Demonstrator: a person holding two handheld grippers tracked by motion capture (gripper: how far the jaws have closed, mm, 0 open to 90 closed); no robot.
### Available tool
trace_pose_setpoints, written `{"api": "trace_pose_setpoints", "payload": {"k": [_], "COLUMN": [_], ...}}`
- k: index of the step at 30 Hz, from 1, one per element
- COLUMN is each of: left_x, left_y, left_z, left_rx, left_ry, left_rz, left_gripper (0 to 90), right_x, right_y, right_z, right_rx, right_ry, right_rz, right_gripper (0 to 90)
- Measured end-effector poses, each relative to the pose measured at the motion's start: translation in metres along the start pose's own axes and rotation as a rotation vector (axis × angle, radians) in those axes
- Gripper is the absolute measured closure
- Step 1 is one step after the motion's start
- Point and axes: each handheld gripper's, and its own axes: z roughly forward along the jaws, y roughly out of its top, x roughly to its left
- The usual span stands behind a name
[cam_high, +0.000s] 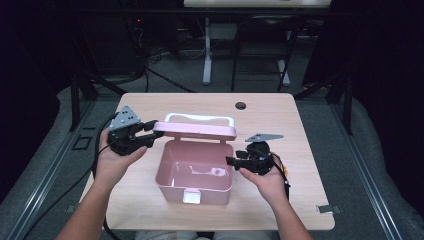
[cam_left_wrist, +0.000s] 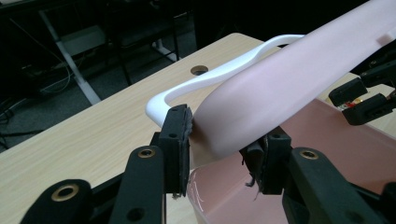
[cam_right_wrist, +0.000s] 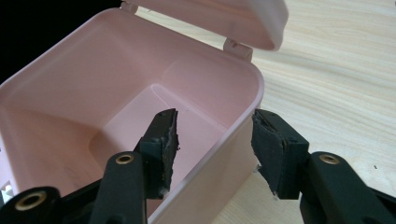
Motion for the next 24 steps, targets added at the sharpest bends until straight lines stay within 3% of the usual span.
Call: {"api": "trace_pose_setpoints", "payload": {"k": [24], "left_x": [0.014], "left_y": [0.015], "left_z": [0.011], "left_rx": [0.030], "left_ry": [0.026], "left_rz": [-0.035], "left_gripper": [72.1], "right_x": [0.000], "right_y": [-0.004], "right_z": [0.012], "right_rx": [0.044], "right_ry": [-0.033], "right_rz": [-0.008], "right_gripper": [55.5]}}
